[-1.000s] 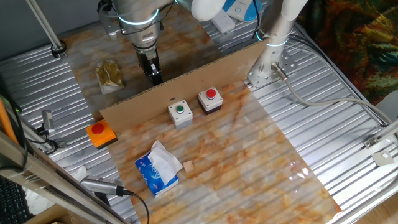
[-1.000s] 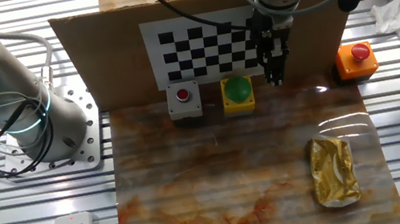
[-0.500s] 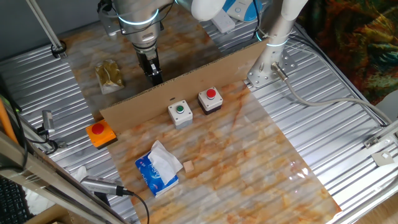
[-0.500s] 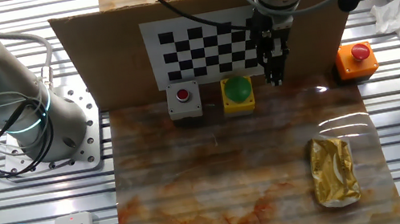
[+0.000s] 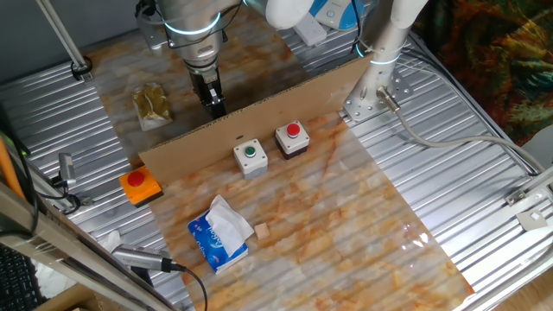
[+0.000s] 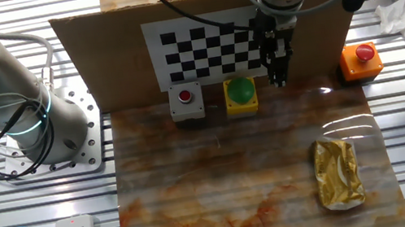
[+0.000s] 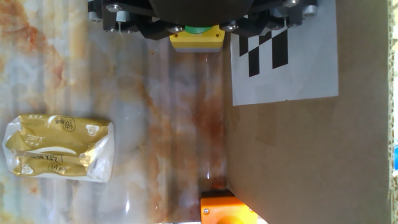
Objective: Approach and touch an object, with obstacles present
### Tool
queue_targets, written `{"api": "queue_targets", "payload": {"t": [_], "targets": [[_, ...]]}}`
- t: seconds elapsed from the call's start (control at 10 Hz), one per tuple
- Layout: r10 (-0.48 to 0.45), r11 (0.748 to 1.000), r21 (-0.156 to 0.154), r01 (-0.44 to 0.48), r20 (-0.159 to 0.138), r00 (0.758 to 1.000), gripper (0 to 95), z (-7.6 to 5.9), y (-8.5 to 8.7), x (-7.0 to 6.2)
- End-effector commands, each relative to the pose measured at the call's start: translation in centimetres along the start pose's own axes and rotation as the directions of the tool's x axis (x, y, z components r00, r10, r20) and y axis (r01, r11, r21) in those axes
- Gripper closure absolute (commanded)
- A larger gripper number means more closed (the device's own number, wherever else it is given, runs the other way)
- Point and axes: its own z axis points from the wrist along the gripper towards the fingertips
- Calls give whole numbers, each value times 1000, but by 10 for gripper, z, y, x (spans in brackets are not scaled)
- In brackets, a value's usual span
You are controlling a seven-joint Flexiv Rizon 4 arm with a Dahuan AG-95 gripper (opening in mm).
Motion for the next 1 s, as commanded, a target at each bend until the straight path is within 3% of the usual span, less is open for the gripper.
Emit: {"api": "queue_targets", "payload": {"t": [0.1, 1.0], "targets": [[23, 996, 82, -33, 115, 993, 950, 0, 0, 0], [28, 996, 87, -38, 116, 993, 950, 0, 0, 0]]}}
